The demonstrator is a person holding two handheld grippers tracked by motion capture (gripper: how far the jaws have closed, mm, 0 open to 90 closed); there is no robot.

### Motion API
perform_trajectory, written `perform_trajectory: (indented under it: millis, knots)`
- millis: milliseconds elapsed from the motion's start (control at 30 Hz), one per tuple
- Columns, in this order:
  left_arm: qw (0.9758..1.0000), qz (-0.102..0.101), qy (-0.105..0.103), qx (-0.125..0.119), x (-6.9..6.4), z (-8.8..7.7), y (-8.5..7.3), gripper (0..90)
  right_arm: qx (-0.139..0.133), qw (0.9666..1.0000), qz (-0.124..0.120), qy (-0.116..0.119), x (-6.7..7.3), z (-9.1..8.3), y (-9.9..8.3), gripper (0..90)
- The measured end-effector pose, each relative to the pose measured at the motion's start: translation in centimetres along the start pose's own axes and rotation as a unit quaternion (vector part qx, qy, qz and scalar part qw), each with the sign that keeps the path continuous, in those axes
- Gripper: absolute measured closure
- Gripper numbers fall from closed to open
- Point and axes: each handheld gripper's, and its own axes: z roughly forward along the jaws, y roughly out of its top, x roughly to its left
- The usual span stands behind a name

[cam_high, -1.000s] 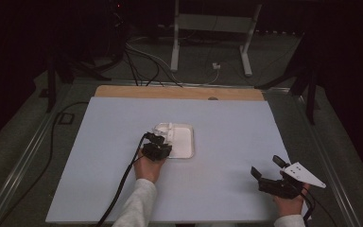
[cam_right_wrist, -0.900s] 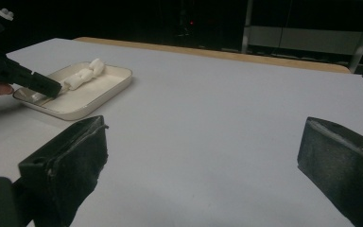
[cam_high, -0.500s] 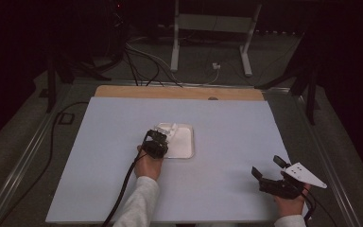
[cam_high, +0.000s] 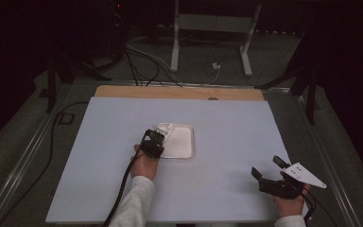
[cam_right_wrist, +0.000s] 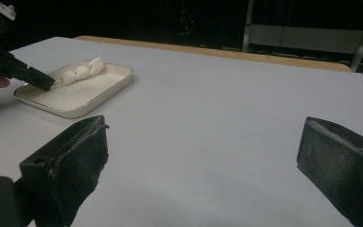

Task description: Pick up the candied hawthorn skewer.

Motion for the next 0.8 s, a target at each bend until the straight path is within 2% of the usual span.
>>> perform_trajectory:
  millis: [200,333,467,600,800]
  knots:
    - [0.9985,-0.036,-0.034,-0.021,0.6,-0.3,-0.7,90.0,0.0,1.0,0.002,-0.001,-0.1,-0.1,0.0,2.7]
    - [0.9969,-0.045,-0.052,-0.039,0.7,-1.1,-0.9,90.0,0.001,1.0,0.0,0.001,0.0,0.0,0.0,2.7]
    - [0.9955,-0.046,-0.063,-0.055,0.8,-2.0,-1.0,90.0,0.004,1.0,-0.002,0.004,0.2,0.2,-0.1,2.7]
    - [0.9953,-0.039,-0.067,-0.059,0.7,-2.7,-1.2,90.0,0.008,0.9999,-0.003,0.008,0.5,0.4,0.0,2.7]
    - [0.9954,-0.029,-0.08,-0.045,0.8,-3.5,-2.3,90.0,0.009,0.9998,-0.009,0.014,1.0,0.6,0.0,2.7]
